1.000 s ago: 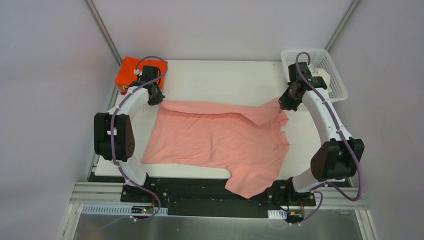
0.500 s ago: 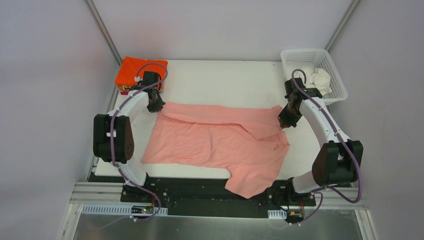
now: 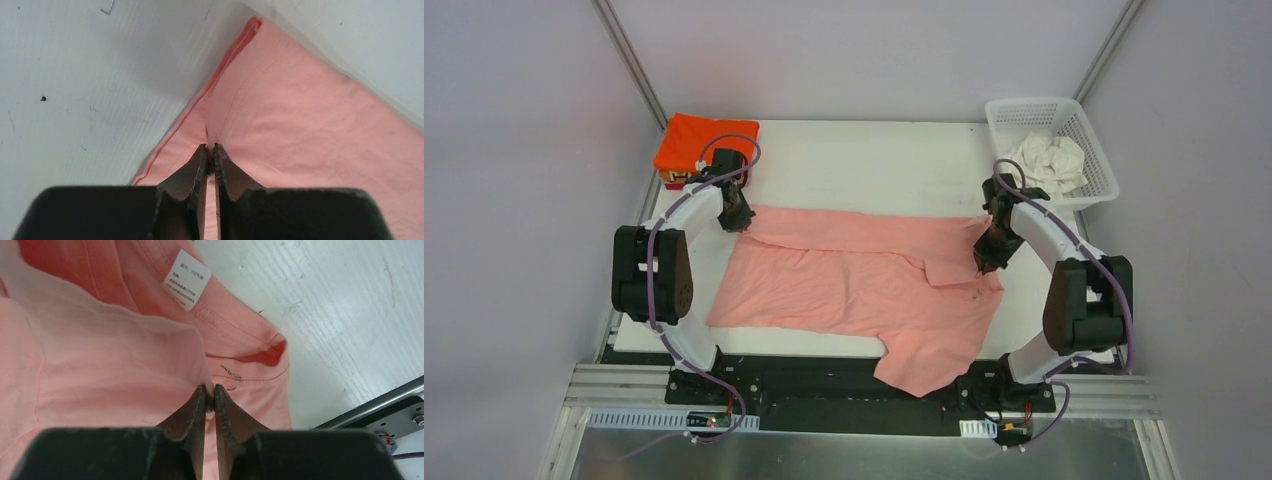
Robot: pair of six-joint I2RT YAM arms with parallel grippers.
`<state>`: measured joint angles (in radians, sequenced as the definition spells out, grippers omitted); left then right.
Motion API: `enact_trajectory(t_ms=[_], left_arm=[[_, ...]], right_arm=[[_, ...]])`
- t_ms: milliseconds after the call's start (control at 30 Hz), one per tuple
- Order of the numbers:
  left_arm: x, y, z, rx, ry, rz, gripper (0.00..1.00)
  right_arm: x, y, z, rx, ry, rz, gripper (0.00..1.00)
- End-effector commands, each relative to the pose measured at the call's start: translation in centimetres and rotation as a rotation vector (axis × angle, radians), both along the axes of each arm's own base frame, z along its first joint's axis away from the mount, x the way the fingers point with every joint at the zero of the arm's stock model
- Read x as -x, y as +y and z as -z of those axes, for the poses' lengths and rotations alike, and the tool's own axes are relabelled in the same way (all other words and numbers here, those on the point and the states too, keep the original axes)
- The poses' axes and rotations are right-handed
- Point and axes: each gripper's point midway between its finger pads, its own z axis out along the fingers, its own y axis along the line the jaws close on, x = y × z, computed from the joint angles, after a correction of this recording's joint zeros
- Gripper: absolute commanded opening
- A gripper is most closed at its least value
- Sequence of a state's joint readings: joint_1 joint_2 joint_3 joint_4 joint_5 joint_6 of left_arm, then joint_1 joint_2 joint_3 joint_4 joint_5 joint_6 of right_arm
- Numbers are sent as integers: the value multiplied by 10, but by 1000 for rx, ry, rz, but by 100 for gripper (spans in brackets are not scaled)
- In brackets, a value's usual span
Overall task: Fold and stack the t-shirts
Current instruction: Fold the flattened tshirt in 1/3 of the way
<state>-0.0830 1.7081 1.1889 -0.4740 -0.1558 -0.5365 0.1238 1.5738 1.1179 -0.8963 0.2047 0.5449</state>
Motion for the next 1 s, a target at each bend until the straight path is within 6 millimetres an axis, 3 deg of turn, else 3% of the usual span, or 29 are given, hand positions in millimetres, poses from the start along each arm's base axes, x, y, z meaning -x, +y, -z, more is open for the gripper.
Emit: enact_trajectory(t_ms=[0,67,200,233,333,367,433,567,667,733,833,967], left_arm=[[15,2,0,23,28,-16,8],[16,1,-6,28,12,-16,15],[16,-2,-19,43,-16,-7,40],[16,-1,-24,41,-25,-6,44],[18,2,-46,26,-63,-13,59],[19,3,-55,22,-81,-14,68],[20,3,-74,26,-129,-12,96],[15,-16,-97,103,-190,37,99],[3,-39,-98,135,-183,102,99],[-8,-53,-90,172,-161,145,99],[-23,-64,-62,210,-96,163,99],[-34,-66,-26,214,-17,146,99]], right_arm=[[10,12,2,-56,-5,52,14],[23,14,2,-52,-4,53,21],[35,12,-4,-47,-24,55,70],[33,11,-8,-39,-37,52,77],[25,5,-28,-7,-94,44,83],[20,5,-38,-10,-125,34,86],[6,10,-58,-36,-217,0,91],[-41,38,-82,-168,-423,-110,100],[-83,63,-88,-260,-525,-215,99],[-107,66,-79,-254,-513,-230,99],[-132,66,-60,-226,-479,-243,99],[-142,59,-13,-211,-368,-219,99]])
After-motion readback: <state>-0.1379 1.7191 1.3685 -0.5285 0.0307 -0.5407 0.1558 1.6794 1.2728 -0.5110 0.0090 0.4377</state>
